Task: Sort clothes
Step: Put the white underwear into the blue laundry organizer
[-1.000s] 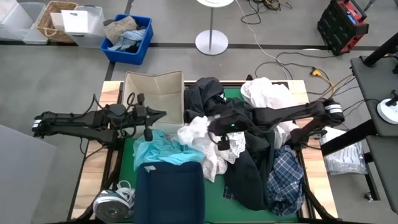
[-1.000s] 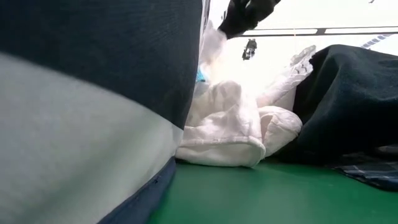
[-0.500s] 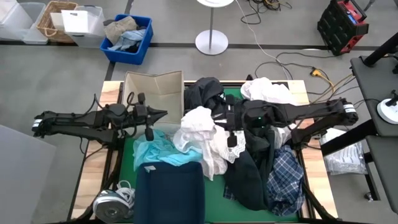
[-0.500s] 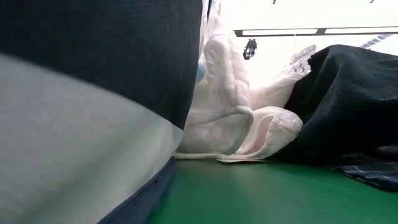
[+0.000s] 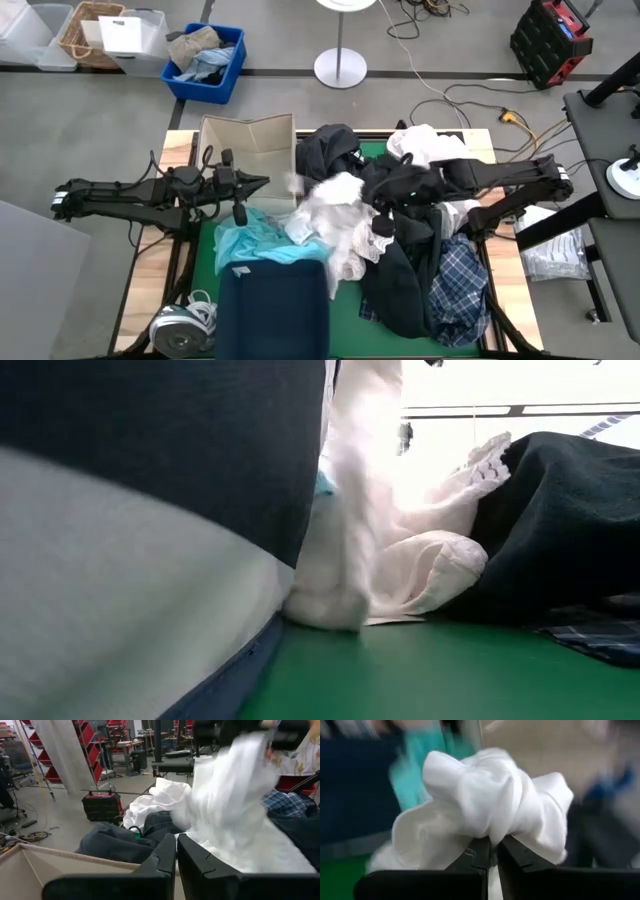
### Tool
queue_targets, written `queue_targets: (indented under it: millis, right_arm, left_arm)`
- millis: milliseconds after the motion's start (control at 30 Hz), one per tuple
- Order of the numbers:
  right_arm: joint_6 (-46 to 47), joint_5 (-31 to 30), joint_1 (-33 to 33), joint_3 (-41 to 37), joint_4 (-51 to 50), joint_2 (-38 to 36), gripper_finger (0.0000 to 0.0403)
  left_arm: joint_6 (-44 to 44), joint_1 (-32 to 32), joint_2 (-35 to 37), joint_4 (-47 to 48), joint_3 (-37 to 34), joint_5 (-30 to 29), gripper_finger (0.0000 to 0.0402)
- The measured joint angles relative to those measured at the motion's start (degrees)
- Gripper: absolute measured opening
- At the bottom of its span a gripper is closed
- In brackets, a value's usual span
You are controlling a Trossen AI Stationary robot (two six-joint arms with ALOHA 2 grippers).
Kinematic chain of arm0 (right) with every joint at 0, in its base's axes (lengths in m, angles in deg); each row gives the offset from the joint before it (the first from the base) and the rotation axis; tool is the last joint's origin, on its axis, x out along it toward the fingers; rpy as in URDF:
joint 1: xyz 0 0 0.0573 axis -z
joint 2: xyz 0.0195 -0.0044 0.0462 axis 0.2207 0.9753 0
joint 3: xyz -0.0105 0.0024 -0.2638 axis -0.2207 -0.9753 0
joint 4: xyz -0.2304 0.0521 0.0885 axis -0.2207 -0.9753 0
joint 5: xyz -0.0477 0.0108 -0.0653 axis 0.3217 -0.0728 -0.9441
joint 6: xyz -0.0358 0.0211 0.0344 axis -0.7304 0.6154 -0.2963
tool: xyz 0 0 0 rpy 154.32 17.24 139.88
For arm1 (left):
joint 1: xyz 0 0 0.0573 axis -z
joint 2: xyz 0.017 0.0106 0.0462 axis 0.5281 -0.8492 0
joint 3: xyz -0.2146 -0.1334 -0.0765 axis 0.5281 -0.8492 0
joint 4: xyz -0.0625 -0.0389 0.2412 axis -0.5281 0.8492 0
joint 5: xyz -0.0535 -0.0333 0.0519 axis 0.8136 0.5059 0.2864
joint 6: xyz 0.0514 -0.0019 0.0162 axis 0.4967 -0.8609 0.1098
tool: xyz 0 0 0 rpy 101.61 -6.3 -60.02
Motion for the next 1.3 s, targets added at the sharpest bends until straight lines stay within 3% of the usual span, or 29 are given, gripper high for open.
queue_targets:
  millis: [100,367,500,767,933,1100,1300]
  right_arm:
    - [5.8,-0.1,0.0,-3.1,-5.9,1.6,0.0015]
    - [7.2,-1.1,0.1,-13.3,-3.0,6.7,0.0029]
    - [6.3,-1.2,0.1,-13.2,-3.6,7.0,0.0078]
    - [7.5,-3.4,0.1,-7.7,-11.3,4.1,0.0220]
    - [7.3,-5.1,0.1,-5.4,-10.3,2.8,0.0290]
    - [2.2,-5.0,0.1,-6.1,-1.3,4.3,0.0334]
    - [0.8,-4.9,0.2,-6.3,-0.8,9.6,0.0347]
  left_arm:
    - [0.0,0.0,0.0,0.0,0.0,0.0,0.0000]
    - [0.0,0.0,0.0,-0.5,0.0,0.0,0.0000]
    - [0.0,0.0,0.0,-0.5,0.0,0.0,0.0000]
    - [0.0,0.0,0.0,-0.4,0.0,0.0,0.0000]
    - [0.2,0.0,-0.4,-0.4,0.0,0.0,0.0000]
    - [0.6,0.0,-0.9,-0.5,0.0,0.0,0.0000]
    - [1.2,0.0,-1.3,-0.7,0.0,0.0,0.0000]
